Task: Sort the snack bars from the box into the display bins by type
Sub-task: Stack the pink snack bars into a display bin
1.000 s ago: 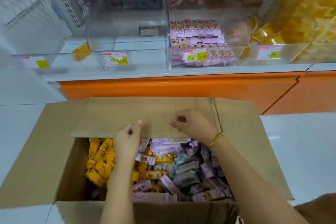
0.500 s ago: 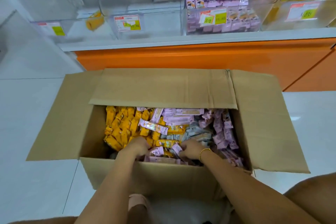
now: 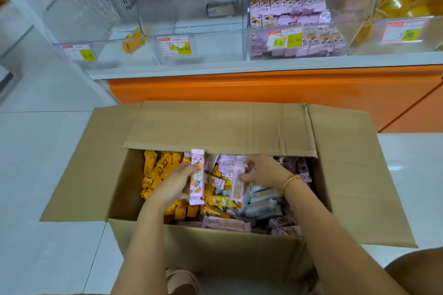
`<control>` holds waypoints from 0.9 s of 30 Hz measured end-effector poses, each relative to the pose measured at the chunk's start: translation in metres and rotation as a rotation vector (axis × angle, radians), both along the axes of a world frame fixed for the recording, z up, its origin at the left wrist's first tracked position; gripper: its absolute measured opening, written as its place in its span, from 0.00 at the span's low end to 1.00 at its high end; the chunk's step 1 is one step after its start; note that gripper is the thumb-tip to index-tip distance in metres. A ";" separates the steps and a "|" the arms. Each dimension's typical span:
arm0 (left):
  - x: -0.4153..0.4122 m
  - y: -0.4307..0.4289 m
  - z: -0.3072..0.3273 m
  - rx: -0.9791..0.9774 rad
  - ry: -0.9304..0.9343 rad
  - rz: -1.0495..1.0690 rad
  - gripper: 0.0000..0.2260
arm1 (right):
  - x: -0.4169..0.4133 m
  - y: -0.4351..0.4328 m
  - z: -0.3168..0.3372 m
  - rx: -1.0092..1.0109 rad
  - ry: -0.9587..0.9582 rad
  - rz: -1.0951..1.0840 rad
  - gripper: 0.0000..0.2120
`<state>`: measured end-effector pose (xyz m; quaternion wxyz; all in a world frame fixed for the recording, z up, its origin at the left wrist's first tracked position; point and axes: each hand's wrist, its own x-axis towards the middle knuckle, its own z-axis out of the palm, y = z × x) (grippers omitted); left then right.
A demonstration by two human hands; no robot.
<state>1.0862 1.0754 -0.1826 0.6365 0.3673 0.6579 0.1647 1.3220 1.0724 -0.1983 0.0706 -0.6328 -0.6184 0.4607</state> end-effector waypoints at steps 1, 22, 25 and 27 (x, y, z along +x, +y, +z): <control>0.000 0.000 0.010 0.028 -0.057 0.022 0.07 | 0.009 0.005 0.023 0.071 -0.002 -0.008 0.11; 0.049 0.024 0.092 0.068 -0.572 0.227 0.08 | 0.035 0.002 0.099 0.202 0.931 -0.033 0.16; 0.053 0.026 0.093 0.033 -0.590 0.237 0.16 | 0.036 0.002 0.100 0.196 0.955 -0.046 0.17; 0.056 0.026 0.095 0.022 -0.593 0.238 0.15 | 0.036 0.002 0.101 0.183 0.949 -0.024 0.17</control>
